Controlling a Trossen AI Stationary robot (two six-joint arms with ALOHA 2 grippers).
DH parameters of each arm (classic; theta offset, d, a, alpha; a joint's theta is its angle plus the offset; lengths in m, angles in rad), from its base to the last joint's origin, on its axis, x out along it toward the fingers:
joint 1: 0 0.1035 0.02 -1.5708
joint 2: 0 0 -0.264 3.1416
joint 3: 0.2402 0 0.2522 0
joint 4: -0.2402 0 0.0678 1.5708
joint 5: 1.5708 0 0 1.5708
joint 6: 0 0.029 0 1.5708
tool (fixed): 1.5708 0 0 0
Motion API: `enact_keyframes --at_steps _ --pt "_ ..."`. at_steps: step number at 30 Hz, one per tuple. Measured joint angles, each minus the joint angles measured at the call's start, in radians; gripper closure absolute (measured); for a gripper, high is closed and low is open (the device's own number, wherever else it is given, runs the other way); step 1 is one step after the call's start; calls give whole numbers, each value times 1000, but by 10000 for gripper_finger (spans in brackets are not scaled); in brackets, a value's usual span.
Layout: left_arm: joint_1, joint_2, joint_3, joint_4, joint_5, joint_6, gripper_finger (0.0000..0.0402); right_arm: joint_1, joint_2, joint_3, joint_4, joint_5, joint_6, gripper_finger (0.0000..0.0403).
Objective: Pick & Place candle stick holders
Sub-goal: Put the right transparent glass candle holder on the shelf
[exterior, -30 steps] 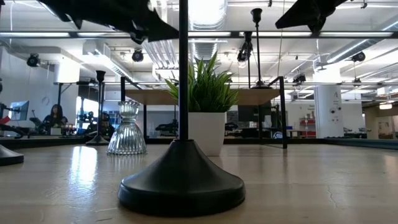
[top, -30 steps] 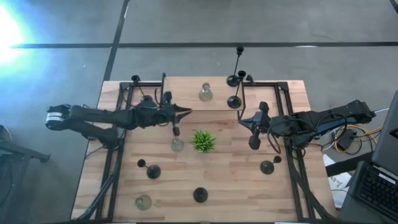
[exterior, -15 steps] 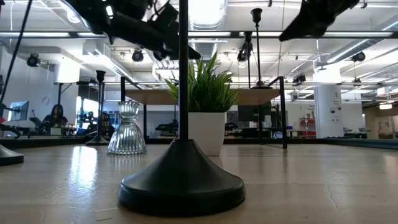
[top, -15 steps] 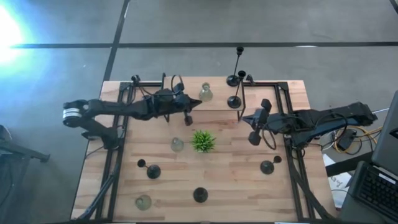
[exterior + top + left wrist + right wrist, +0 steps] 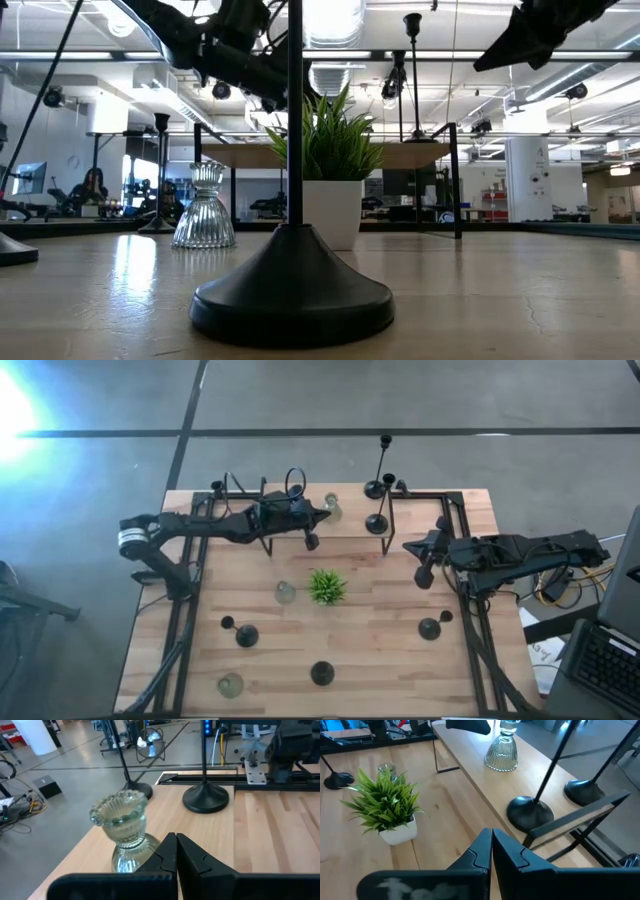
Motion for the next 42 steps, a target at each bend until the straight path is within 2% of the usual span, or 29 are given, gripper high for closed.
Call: enact_keyframes --at_steps 12,18,29,42 --pt "52 40 33 -7 16 8 401 0 -95 -74 28 0 13 394" --pt "79 85 74 -3 60 14 401 1 -96 -74 27 0 5 394" --pt "104 181 161 -4 68 31 401 1 -97 -74 22 -1 2 394" --pt "131 186 174 -4 86 31 401 1 -97 -74 23 -1 8 394"
